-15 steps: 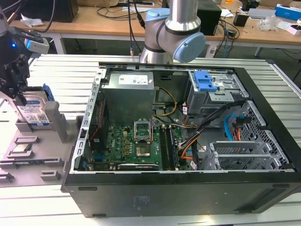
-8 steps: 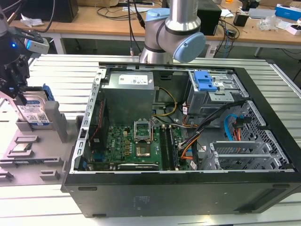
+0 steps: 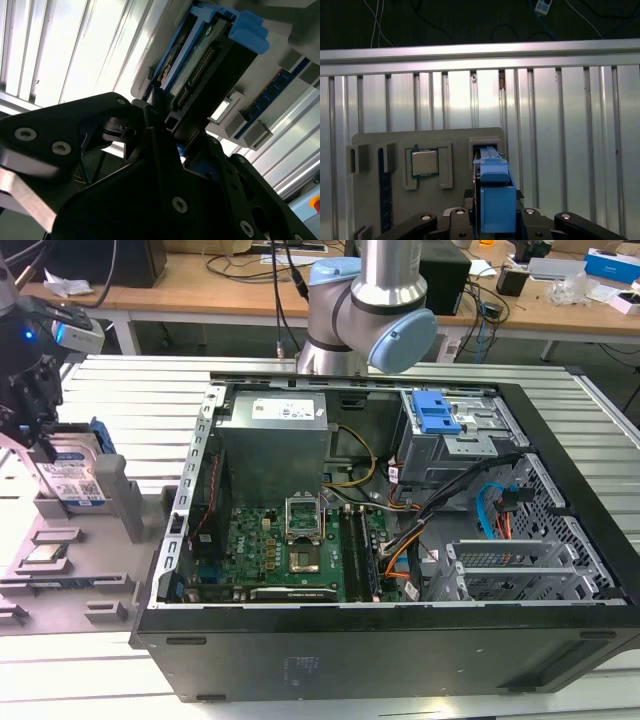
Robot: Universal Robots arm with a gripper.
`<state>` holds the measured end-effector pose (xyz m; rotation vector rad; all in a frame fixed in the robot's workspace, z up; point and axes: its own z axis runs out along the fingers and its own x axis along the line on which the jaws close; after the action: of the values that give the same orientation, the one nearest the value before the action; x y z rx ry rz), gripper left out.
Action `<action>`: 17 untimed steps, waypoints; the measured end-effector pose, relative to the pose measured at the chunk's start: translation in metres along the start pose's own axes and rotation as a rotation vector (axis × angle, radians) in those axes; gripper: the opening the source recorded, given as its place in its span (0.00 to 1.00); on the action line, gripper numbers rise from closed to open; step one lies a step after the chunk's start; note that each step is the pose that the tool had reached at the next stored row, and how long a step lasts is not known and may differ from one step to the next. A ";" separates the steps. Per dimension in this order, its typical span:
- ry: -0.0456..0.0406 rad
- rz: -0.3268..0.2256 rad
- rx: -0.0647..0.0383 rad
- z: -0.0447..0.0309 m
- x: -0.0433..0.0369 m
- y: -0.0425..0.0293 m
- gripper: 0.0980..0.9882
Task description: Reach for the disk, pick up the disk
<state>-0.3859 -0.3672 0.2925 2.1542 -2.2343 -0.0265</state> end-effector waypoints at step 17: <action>-0.0001 0.000 0.000 -0.0212 0.0000 -0.0003 0.30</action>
<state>-0.3848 -0.3669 0.3137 2.1543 -2.2343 -0.0265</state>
